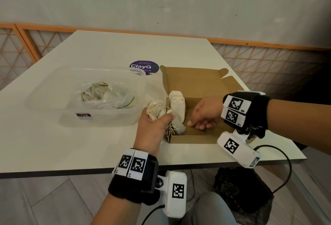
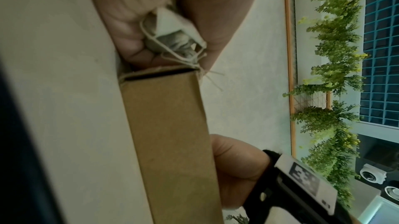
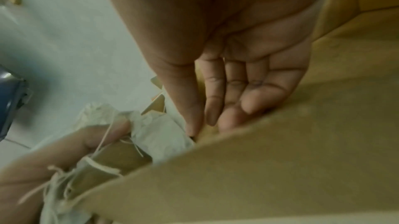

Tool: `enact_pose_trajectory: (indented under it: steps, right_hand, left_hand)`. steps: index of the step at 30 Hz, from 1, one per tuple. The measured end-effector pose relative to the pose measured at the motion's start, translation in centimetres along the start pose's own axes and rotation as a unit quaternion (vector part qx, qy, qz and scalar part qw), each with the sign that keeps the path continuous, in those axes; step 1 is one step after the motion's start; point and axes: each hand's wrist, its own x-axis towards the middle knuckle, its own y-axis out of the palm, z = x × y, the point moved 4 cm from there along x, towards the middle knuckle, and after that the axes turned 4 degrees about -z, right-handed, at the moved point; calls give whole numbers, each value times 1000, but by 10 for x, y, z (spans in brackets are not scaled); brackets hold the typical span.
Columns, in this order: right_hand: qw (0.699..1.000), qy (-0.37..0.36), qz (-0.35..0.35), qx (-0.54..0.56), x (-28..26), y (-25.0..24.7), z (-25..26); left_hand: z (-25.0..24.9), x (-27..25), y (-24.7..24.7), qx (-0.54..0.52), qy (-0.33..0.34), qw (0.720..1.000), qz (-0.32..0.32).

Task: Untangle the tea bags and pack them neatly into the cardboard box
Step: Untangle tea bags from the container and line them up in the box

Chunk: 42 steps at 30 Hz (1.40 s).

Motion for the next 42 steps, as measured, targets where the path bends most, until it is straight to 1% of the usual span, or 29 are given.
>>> enact_pose_trajectory:
  steps: [3,7,9,12,14,18,22,25,28,31,33,35,37,40,42]
  right_hand:
    - [1000,-22,-11,16,3,4,6]
    - [993,-32,-25,110,8,4,15]
    - [991,-32,-31,129,7,1,16]
    - [995,-44,-44,77,2,-4,14]
    - [995,-75,-51,49,-1,-6,13]
    - [987,-148,-37,46,-4,2,23]
    - [983,-179,-42,26,-6,8,34]
    - [982,-183,-47,-3,-7,7,38]
    - [984,-169,-46,-19,-10,-2,35]
    - [990,-139,1,-7,-15,-13,30]
    - [991,-133,23,6,-17,-18,28]
    - [990,-135,34,23,-18,-20,27]
    - [990,-129,45,42,-16,-19,28]
    - [990,-115,50,62,-9,-14,31]
    - [990,-112,25,82,-2,-14,33]
  left_hand:
    - [0,0,1,-9,-4,1000,0]
    - [0,0,0,-11,-1,1000,3]
    - [1,1,0,-6,2,1000,5]
    - [1,2,0,1,4,1000,9]
    - [2,2,0,-1,2,1000,9]
    - [4,3,-1,-21,-4,1000,10]
    - [1,3,-1,-30,-7,999,11]
    - [0,3,-2,-43,-16,999,9]
    - [4,6,-4,-66,-46,997,3]
    - [3,7,-4,-103,-88,991,-14]
    - [3,8,-3,-126,-122,984,-20]
    - [6,9,-2,-151,-169,974,-9]
    - [7,7,0,-176,-200,964,2]
    - [7,3,1,-199,-195,960,2]
    - [5,1,1,-218,-192,957,15]
